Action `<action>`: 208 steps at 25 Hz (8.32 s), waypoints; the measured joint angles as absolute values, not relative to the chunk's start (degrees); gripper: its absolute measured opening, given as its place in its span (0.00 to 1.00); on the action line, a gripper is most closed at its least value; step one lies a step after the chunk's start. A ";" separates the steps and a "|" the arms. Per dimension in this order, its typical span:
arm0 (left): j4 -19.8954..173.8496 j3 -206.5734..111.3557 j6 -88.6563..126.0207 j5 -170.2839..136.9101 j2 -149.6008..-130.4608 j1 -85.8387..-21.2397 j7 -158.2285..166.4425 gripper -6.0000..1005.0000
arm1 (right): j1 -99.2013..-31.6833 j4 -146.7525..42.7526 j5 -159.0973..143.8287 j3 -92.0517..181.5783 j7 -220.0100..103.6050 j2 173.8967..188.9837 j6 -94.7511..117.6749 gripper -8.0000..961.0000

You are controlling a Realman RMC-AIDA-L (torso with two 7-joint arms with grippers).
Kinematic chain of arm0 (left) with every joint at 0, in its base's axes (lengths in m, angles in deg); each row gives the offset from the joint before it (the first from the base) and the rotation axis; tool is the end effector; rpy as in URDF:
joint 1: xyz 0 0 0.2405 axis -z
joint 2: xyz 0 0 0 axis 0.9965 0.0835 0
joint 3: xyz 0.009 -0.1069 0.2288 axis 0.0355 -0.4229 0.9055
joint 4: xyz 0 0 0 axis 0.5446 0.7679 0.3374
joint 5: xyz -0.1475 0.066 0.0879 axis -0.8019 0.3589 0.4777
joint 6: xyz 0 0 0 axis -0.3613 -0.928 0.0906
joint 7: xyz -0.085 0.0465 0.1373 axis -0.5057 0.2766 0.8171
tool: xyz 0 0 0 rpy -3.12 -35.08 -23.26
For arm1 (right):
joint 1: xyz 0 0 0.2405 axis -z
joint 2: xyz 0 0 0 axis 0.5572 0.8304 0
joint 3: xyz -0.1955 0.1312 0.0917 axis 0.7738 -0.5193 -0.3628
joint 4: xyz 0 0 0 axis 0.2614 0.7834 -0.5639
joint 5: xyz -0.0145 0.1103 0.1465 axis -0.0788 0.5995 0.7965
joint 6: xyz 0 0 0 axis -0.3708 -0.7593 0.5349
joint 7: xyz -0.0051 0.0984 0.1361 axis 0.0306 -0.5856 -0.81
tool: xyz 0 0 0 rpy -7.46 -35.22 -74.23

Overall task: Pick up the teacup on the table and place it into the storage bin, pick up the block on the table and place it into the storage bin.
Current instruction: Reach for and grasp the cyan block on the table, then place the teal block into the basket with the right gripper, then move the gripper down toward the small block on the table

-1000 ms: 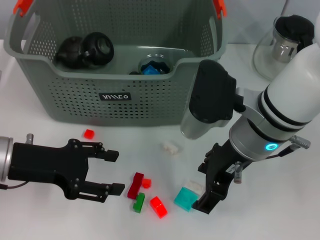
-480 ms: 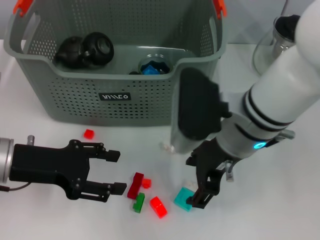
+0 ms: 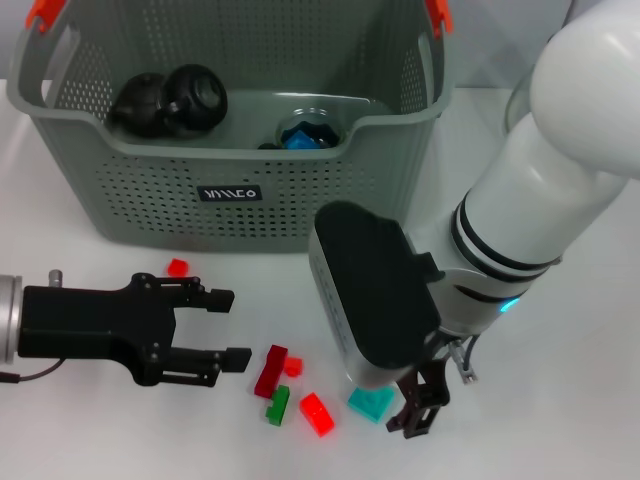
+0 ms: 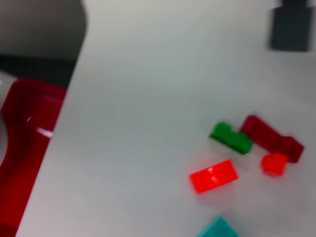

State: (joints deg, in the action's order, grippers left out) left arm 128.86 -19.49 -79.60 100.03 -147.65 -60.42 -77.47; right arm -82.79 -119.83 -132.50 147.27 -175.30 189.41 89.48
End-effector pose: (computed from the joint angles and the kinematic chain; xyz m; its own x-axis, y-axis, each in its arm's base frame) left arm -0.2489 0.2620 -0.0054 0.8482 0.3719 0.3772 0.4171 -0.9078 -0.0430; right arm 0.1219 0.2873 -0.1124 0.8055 0.3102 0.5050 0.2645 -0.9507 0.1620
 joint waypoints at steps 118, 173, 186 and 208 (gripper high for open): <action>129.19 -23.85 -79.00 100.60 -145.87 -59.83 -79.25 0.78 | -82.31 -142.05 -124.55 112.32 -178.86 189.05 100.58 0.44; 128.65 -21.24 -78.88 100.61 -146.22 -59.19 -78.27 0.85 | -98.13 -94.74 -131.83 104.56 -172.91 187.65 60.61 0.57; 128.69 -21.23 -78.91 100.62 -146.32 -59.37 -77.92 0.85 | -94.48 -107.02 -132.45 104.05 -176.03 188.87 65.48 0.87; 128.65 -21.50 -78.89 100.56 -146.16 -59.21 -75.84 0.85 | -71.77 -143.48 -118.81 105.98 -190.15 188.83 113.57 0.96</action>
State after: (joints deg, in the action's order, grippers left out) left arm 128.65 -21.50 -78.89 100.56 -146.16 -59.21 -75.84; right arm -71.77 -143.48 -118.81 105.98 -190.15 188.83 113.57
